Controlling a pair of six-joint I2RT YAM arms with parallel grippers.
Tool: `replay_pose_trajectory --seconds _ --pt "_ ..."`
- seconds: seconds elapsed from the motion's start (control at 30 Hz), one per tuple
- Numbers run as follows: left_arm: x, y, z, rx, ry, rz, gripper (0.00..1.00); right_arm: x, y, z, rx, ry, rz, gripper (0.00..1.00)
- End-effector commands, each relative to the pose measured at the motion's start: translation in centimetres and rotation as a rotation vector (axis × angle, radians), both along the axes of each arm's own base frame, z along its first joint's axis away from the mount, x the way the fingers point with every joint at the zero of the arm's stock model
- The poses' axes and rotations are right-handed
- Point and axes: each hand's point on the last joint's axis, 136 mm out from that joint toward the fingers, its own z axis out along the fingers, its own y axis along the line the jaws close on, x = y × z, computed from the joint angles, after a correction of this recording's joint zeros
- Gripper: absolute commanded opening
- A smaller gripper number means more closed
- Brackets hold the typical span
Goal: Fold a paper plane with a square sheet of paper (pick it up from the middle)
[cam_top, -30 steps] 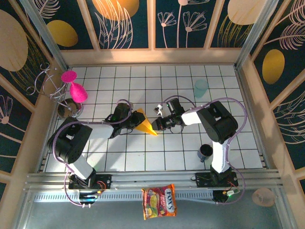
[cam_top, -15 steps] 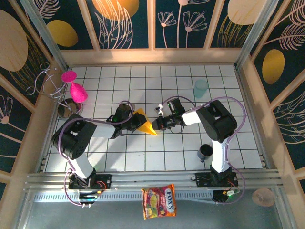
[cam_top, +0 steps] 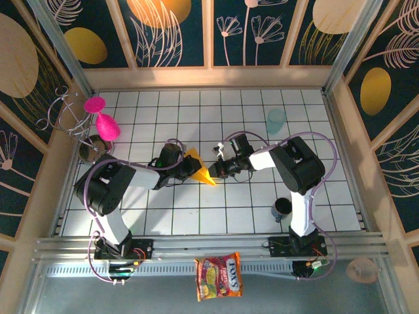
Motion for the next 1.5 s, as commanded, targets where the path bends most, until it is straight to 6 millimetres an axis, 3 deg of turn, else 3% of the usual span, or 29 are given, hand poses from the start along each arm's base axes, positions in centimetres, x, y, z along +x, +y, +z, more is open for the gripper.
replay_pose_trajectory --seconds 0.0,0.33,0.7,0.77,1.03,1.17,1.33,1.47 --pt "0.9 -0.3 0.2 0.011 -0.022 -0.007 0.12 -0.9 -1.0 -2.9 -0.092 0.088 -0.021 0.04" --pt "1.1 -0.5 -0.1 0.012 -0.015 -0.017 0.11 -0.8 -1.1 -2.6 -0.101 0.088 -0.033 0.11" --pt "1.1 -0.5 -0.6 0.025 0.001 -0.016 0.11 -1.0 -0.9 0.4 -0.057 0.06 -0.038 0.26" --pt "1.0 -0.5 -0.7 0.026 0.003 -0.02 0.11 0.0 -1.9 0.7 -0.055 0.063 -0.082 0.3" --pt "1.0 -0.5 -0.8 0.026 0.005 -0.023 0.11 0.6 -2.8 2.4 -0.051 0.019 -0.13 0.33" --pt "0.9 -0.5 -0.8 0.025 0.006 -0.026 0.11 1.1 -3.2 2.2 -0.111 -0.048 -0.145 0.29" --pt "0.9 -0.6 -0.9 0.026 0.009 -0.03 0.11 0.9 -2.3 2.1 -0.178 -0.126 -0.113 0.29" --pt "1.0 -0.7 -1.0 0.027 0.011 -0.032 0.11 0.9 -1.9 0.9 -0.275 -0.181 -0.099 0.31"
